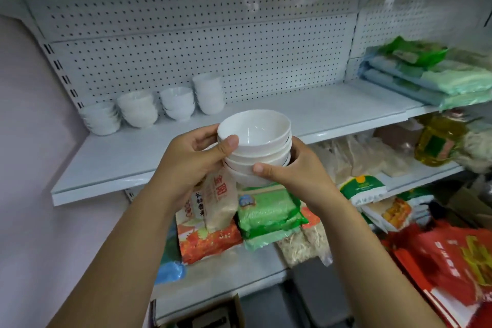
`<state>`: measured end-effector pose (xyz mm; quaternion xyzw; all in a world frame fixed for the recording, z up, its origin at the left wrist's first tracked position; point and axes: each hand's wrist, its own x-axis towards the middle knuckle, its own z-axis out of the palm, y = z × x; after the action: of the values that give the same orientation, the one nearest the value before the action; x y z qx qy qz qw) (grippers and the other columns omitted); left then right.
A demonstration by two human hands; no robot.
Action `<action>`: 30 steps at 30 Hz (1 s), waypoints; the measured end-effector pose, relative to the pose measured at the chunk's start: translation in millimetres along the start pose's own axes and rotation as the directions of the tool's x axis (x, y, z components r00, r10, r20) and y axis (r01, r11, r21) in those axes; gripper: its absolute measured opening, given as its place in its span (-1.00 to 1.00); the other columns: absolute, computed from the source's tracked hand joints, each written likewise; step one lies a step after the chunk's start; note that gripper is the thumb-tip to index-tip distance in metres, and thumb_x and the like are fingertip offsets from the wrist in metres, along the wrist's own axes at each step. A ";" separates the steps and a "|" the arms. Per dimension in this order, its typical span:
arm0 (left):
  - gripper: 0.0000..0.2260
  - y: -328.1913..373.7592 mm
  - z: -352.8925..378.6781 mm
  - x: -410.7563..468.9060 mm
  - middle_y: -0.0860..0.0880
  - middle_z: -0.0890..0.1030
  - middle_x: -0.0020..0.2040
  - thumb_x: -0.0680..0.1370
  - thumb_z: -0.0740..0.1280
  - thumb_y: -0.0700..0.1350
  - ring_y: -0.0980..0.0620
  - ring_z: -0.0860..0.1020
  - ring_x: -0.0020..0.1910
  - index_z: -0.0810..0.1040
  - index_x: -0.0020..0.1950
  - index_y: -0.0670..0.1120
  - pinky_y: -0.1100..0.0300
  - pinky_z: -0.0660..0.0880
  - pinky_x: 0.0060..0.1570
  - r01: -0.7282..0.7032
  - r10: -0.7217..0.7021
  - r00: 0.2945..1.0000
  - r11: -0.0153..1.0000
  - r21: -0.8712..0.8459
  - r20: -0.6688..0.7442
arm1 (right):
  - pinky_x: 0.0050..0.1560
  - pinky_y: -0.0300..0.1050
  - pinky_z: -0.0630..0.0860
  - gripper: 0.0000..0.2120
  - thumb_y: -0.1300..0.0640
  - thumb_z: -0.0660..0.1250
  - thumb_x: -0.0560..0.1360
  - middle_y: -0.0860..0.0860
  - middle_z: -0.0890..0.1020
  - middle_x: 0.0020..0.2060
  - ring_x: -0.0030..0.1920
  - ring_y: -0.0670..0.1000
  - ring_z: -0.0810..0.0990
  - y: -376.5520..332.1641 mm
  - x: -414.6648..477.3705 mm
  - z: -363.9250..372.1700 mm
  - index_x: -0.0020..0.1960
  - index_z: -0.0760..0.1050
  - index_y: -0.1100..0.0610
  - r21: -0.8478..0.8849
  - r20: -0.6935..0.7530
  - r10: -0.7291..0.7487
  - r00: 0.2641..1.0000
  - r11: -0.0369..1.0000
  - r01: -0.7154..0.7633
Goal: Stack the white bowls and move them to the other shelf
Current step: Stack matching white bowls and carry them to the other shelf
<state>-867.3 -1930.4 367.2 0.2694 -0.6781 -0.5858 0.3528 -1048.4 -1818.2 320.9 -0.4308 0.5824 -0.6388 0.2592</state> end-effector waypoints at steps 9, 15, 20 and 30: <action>-0.42 -31.3 30.0 133.6 0.02 0.70 0.20 0.32 0.55 0.11 0.02 0.66 0.21 0.62 0.31 -0.03 -0.06 0.57 0.26 0.012 -0.014 0.998 0.999 -0.038 -0.063 | 0.07 -0.19 0.64 -0.50 0.19 0.67 0.31 -0.28 0.72 -0.01 0.03 -0.22 0.68 34.6 136.3 -44.9 0.12 0.53 -0.09 -0.037 0.118 -0.001 0.993 0.999 0.005; -0.43 -59.2 27.4 201.9 0.01 0.69 0.24 0.33 0.56 0.10 0.03 0.65 0.24 0.62 0.31 -0.02 -0.03 0.58 0.26 0.029 -0.035 0.996 0.998 -0.061 -0.086 | 0.06 -0.24 0.60 -0.50 0.17 0.66 0.32 -0.30 0.70 0.00 0.05 -0.23 0.66 64.3 202.7 -45.3 0.12 0.52 -0.13 -0.043 0.144 0.002 0.990 0.999 0.005; -0.45 -85.8 22.0 254.4 0.03 0.69 0.24 0.34 0.56 0.10 0.04 0.64 0.25 0.63 0.31 0.00 -0.05 0.58 0.27 0.056 -0.059 0.997 0.997 -0.048 -0.058 | 0.02 -0.24 0.58 -0.45 0.20 0.66 0.32 -0.13 0.73 0.07 0.09 -0.14 0.68 93.3 246.2 -44.3 0.24 0.56 -0.01 -0.063 0.116 0.003 0.993 0.998 0.004; -0.47 -130.4 9.8 334.1 0.05 0.68 0.26 0.33 0.64 0.10 0.00 0.61 0.30 0.65 0.27 0.06 -0.01 0.56 0.27 0.078 -0.076 0.997 0.994 -0.083 0.031 | 0.12 -0.27 0.58 -0.39 0.28 0.67 0.31 -0.27 0.70 0.08 0.13 -0.23 0.65 146.5 310.9 -39.6 0.23 0.53 -0.08 -0.111 0.076 0.007 0.997 0.994 0.001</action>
<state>-1083.8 -2206.7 292.6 0.2719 -0.6470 -0.6305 0.3315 -1260.8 -2084.0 258.4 -0.4678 0.6072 -0.5882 0.2579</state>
